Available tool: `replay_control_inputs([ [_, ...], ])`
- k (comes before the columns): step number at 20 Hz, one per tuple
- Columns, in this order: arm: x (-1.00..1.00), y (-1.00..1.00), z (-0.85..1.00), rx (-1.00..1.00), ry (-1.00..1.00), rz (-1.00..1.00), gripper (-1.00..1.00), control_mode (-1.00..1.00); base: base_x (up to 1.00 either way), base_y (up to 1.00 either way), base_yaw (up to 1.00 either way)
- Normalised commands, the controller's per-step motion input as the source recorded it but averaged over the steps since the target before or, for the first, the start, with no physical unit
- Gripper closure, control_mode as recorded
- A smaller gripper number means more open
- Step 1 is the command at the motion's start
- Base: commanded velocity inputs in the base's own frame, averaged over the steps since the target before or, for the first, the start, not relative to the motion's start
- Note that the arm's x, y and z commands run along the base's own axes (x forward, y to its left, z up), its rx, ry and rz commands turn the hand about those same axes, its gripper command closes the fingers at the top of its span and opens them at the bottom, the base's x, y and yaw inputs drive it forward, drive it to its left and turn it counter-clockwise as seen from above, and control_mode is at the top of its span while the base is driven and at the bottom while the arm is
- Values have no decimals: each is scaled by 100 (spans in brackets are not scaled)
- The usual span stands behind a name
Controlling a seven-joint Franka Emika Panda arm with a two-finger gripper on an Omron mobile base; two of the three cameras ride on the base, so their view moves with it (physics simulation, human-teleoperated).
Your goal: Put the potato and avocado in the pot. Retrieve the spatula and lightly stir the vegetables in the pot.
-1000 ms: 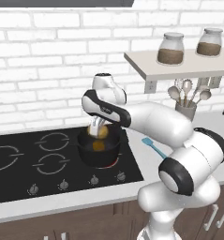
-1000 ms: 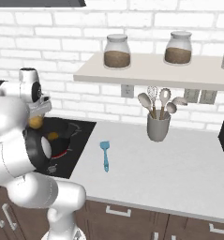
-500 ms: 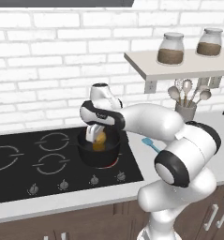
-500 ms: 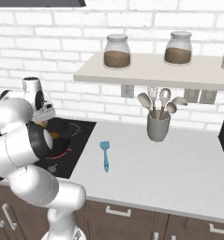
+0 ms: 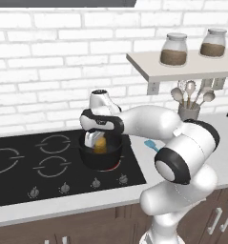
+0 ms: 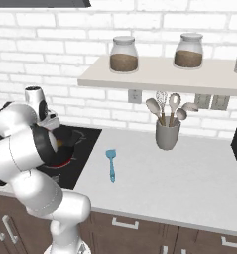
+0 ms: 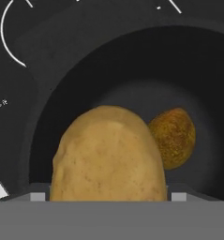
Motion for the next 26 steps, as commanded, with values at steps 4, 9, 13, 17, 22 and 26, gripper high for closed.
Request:
replay_control_inputs([
  [4, 14, 0, -20, 0, 0, -3, 100, -100, 0, 0, 0],
  [9, 9, 0, -19, 0, 0, -1, 100, -100, 0, 0, 0],
  [13, 3, 0, -23, 0, -1, 0, 100, -100, 0, 0, 0],
  [17, 3, 0, -23, 0, 0, 0, 100, -100, 0, 0, 0],
  [22, 1, 0, -11, 0, 0, 0, -100, -100, 0, 0, 0],
  [26, 0, 0, 0, 0, 0, 0, -100, -100, 0, 0, 0],
])
